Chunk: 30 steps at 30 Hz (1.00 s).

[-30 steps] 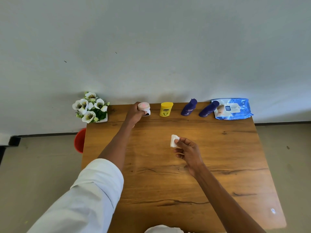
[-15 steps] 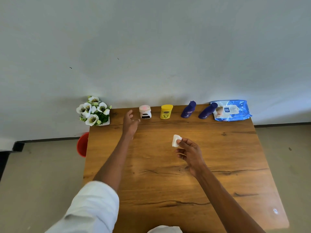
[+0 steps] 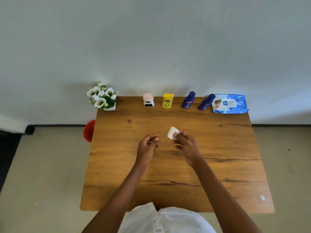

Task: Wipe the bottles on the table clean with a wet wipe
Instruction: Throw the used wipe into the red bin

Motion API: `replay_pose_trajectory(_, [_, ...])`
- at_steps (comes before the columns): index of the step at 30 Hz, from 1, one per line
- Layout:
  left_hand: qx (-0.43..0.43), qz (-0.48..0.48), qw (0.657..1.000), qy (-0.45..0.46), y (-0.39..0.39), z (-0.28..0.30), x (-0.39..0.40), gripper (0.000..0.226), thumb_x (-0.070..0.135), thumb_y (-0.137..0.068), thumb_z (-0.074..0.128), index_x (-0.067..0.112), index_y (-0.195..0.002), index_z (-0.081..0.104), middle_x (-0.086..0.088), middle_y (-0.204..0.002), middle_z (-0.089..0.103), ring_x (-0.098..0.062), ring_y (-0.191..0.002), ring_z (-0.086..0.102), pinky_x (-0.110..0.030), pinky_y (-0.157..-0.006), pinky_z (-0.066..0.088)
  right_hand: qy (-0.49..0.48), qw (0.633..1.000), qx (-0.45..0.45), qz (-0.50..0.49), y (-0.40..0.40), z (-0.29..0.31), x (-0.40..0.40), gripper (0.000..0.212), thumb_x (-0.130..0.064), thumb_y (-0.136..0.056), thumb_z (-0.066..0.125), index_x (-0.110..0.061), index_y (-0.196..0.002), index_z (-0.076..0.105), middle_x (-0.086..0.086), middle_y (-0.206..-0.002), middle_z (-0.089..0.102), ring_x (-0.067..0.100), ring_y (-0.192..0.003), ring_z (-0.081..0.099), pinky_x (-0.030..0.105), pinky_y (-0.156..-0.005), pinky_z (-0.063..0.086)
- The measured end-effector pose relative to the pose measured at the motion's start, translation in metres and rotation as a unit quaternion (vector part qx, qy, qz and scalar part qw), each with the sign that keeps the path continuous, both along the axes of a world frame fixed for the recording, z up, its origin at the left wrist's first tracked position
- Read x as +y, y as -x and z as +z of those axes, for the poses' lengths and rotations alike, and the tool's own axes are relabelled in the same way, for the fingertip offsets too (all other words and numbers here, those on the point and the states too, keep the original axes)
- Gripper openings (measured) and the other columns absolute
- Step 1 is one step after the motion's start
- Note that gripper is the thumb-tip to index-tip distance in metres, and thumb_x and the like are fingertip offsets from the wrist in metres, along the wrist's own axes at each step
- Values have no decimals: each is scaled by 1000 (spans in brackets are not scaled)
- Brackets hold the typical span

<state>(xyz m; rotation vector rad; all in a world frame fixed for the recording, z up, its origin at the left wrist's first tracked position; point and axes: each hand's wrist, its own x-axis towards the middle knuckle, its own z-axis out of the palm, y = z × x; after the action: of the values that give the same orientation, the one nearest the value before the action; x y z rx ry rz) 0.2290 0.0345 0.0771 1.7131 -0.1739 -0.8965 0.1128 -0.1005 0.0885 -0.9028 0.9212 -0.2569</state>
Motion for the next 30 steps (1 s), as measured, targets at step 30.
replay_pose_trajectory(30, [42,153,984,-84,-342,-63,391,30,29,-90,68,26,-118,61,-4,-124,67,-20,-109,65,-32,-92,49,111,975,148,124,-363,-85,330,6,-12,-95,63,-12,-100,67,4,-86,70,16,-66,59,22,-54,47])
